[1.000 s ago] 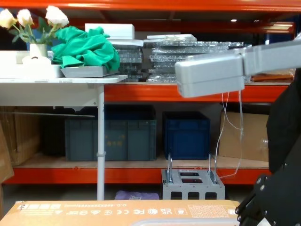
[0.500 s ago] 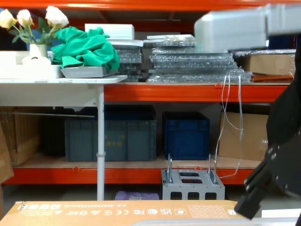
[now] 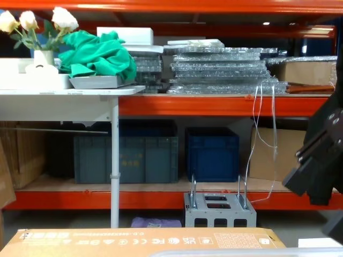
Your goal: Use one hand to grasp the basket and place it at the designated location.
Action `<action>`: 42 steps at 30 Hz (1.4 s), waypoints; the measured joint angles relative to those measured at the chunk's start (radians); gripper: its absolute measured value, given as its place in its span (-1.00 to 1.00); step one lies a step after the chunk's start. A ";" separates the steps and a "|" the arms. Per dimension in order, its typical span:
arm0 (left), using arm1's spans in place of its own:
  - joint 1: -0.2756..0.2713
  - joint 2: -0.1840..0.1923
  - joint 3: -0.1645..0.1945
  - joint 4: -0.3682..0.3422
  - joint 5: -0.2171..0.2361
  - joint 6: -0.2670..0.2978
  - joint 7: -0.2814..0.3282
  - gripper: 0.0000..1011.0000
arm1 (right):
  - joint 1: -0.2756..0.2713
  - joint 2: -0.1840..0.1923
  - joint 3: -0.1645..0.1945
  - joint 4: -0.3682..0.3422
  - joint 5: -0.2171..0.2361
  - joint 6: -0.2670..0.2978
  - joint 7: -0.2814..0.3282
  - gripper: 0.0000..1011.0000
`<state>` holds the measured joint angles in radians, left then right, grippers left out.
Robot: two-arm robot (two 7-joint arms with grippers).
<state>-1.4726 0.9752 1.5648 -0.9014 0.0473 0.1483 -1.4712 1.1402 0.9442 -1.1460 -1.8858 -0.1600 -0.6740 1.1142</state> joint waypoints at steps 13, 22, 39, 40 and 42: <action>0.000 0.000 0.000 0.000 0.000 0.000 0.000 -1.00 | -0.009 0.022 0.043 -0.006 0.036 -0.016 0.006 0.98; 0.000 0.000 0.000 0.000 0.000 0.000 0.000 -1.00 | -0.026 -0.001 0.049 0.007 0.021 -0.009 0.023 0.98; 0.000 0.000 0.000 0.000 0.000 0.000 0.000 -1.00 | -0.041 -0.095 -0.021 0.082 -0.079 0.035 0.059 0.98; 0.000 0.000 0.000 0.000 0.000 0.000 0.000 -1.00 | -0.041 -0.098 -0.025 0.082 -0.083 0.037 0.059 0.98; 0.000 0.000 0.000 0.000 0.000 0.000 0.000 -1.00 | -0.041 -0.104 -0.036 0.084 -0.094 0.040 0.059 0.98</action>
<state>-1.4726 0.9752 1.5648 -0.9014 0.0474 0.1483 -1.4712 1.0989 0.8405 -1.1816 -1.8015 -0.2536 -0.6338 1.1730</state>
